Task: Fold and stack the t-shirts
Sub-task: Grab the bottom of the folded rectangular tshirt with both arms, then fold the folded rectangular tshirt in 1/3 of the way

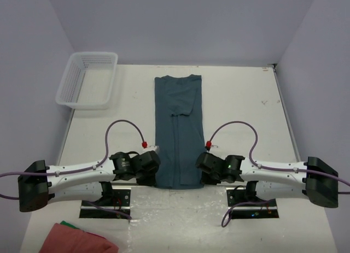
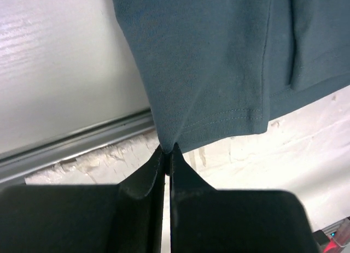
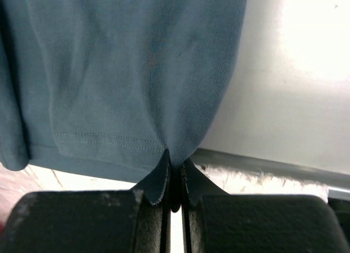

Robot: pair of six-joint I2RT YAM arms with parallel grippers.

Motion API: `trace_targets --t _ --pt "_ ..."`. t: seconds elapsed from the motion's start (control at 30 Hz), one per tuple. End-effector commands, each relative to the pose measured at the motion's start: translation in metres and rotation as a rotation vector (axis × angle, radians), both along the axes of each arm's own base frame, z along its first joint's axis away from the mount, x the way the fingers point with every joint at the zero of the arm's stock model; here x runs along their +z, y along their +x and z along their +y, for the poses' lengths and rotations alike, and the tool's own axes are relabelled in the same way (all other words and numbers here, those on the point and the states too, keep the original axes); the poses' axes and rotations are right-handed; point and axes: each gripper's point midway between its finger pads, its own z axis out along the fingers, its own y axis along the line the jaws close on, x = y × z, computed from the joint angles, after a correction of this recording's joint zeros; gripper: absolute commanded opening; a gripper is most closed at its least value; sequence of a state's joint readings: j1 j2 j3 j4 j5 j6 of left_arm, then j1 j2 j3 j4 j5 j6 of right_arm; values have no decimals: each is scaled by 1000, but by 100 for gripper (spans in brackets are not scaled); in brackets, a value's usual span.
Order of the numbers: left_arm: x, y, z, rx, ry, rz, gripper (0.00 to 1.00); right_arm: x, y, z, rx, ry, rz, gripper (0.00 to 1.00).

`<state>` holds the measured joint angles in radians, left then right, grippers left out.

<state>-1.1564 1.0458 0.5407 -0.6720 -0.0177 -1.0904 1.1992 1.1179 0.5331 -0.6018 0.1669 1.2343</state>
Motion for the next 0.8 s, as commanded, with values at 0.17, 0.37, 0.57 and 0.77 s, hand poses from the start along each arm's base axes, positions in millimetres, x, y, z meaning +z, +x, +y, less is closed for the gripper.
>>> trace_targets --t 0.17,0.37,0.57,0.77 --pt "30 11 -11 0 3 -71 0 16 2 -13 11 -83 -52 0" --pt "78 52 -41 -1 -39 -228 0 64 41 7 32 -83 -176 0" --pt "128 156 -44 98 -136 -378 0 91 128 6 28 -149 -252 0" --pt "123 260 -22 160 -27 -410 0 93 220 9 44 -195 -239 0"
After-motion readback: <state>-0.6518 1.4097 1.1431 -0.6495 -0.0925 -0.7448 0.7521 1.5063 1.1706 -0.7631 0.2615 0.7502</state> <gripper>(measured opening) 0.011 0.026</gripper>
